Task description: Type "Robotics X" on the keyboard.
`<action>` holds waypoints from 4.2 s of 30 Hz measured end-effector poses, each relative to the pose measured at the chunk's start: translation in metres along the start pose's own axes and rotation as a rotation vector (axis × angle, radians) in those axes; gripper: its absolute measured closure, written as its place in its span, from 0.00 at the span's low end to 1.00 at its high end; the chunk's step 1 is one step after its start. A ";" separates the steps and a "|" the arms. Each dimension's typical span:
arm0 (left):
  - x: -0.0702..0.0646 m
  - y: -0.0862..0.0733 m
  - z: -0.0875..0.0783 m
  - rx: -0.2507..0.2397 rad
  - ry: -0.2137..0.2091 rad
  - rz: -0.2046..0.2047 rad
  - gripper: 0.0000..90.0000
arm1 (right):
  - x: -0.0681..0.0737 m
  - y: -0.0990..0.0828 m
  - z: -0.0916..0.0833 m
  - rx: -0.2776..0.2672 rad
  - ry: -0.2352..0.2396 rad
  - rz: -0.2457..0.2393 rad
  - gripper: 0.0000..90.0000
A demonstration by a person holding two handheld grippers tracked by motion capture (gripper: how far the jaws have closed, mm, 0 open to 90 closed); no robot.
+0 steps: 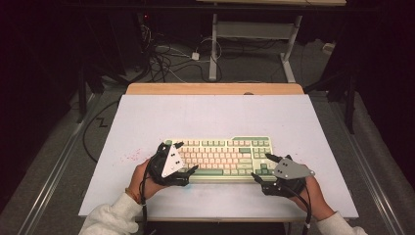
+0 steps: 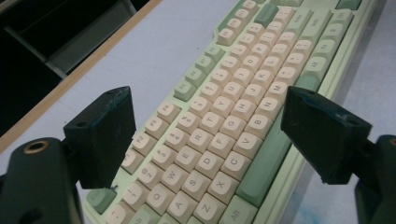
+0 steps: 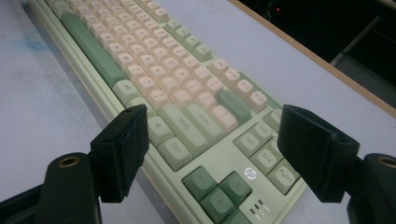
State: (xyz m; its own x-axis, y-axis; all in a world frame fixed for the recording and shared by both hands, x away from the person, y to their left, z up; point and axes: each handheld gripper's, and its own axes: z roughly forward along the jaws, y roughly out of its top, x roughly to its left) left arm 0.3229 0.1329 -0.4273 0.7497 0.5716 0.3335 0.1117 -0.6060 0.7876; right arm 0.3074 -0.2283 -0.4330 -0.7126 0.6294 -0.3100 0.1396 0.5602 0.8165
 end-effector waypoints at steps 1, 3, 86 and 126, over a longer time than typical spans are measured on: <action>0.001 0.000 -0.001 0.000 0.004 0.000 0.19 | 0.000 0.000 0.000 -0.002 0.004 0.002 0.28; 0.001 -0.001 -0.003 -0.002 0.011 -0.001 0.19 | 0.000 0.000 -0.001 -0.005 0.004 -0.002 0.27; 0.019 -0.041 -0.037 0.097 0.035 -0.154 0.61 | -0.007 0.005 0.061 0.188 0.146 -0.005 1.00; 0.021 -0.009 0.025 0.251 -0.158 -0.149 0.97 | -0.003 0.005 0.060 0.187 0.124 -0.013 1.00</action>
State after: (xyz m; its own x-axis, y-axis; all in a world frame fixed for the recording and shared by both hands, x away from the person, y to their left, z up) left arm 0.3540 0.1365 -0.4407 0.8029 0.5829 0.1244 0.3698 -0.6509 0.6630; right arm 0.3516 -0.1955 -0.4572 -0.7926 0.5567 -0.2486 0.2464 0.6654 0.7046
